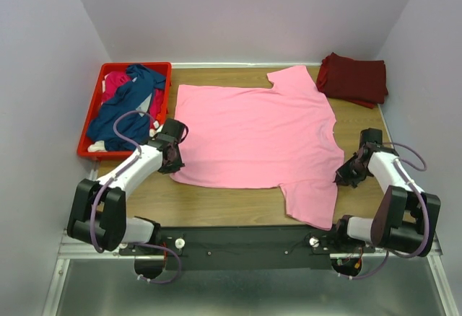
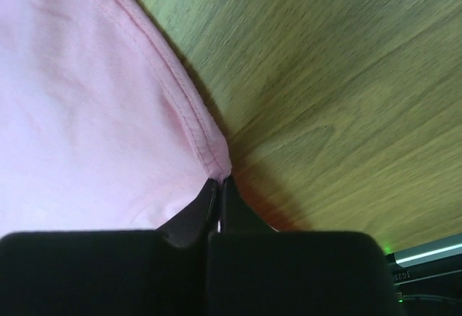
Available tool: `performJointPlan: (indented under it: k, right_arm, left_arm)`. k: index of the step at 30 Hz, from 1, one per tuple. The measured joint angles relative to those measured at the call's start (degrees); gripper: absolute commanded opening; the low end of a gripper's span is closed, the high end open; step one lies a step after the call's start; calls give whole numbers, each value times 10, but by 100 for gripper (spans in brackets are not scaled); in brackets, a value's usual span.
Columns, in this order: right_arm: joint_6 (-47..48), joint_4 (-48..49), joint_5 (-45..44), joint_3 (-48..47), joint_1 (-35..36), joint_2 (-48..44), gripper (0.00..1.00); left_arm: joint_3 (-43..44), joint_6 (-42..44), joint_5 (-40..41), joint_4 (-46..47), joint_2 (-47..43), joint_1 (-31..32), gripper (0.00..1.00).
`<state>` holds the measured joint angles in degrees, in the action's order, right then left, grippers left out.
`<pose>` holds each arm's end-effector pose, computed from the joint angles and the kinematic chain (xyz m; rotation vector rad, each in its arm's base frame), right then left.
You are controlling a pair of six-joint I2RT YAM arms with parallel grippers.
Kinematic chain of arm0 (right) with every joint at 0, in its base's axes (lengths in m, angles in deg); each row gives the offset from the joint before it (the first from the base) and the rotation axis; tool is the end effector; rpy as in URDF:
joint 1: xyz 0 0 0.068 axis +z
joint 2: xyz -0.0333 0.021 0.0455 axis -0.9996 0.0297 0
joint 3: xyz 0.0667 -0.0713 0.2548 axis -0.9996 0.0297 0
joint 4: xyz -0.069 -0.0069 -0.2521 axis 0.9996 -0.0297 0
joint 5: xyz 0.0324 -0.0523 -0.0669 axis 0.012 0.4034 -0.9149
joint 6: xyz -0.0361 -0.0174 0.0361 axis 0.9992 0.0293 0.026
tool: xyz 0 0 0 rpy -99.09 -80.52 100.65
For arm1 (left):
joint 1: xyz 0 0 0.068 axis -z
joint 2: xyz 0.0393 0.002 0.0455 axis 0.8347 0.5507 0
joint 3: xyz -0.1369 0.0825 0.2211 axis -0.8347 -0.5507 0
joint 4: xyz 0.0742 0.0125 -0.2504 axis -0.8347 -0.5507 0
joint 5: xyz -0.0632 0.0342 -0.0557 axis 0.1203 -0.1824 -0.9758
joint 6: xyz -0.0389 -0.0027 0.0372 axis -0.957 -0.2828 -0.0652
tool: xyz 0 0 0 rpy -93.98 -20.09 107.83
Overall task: Fold and stack the t-shirts
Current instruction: Fold the tshirt
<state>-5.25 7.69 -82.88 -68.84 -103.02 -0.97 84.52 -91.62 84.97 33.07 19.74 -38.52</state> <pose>0.1953 -0.0492 0.1643 1.3139 2.6493 0.1464 0.2271 -0.0662 0.1893 -0.4264 2.6945 0.0492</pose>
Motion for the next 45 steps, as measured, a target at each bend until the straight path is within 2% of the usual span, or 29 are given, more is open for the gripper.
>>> performJointPlan:
  k: [7, 13, 26, 33, 45]
  right_arm:
    - [-5, -7, -14, -8, 0, -43, 1]
    - [-7, -6, -14, -76, 0, -27, 1]
    - [15, 30, 8, -229, 1, 119, 1]
    - [21, 49, 10, -272, 10, 180, 1]
    - [25, 83, 12, -306, 17, 263, 1]
  left_arm:
    - [1, 17, -3, -12, -26, -18, 0]
    - [29, 44, -15, -18, -23, -50, 0]
    - [130, 84, -30, 18, 86, -65, 0]
    - [177, 88, -29, 47, 150, -73, 0]
    - [194, 85, -18, 84, 202, -78, 0]
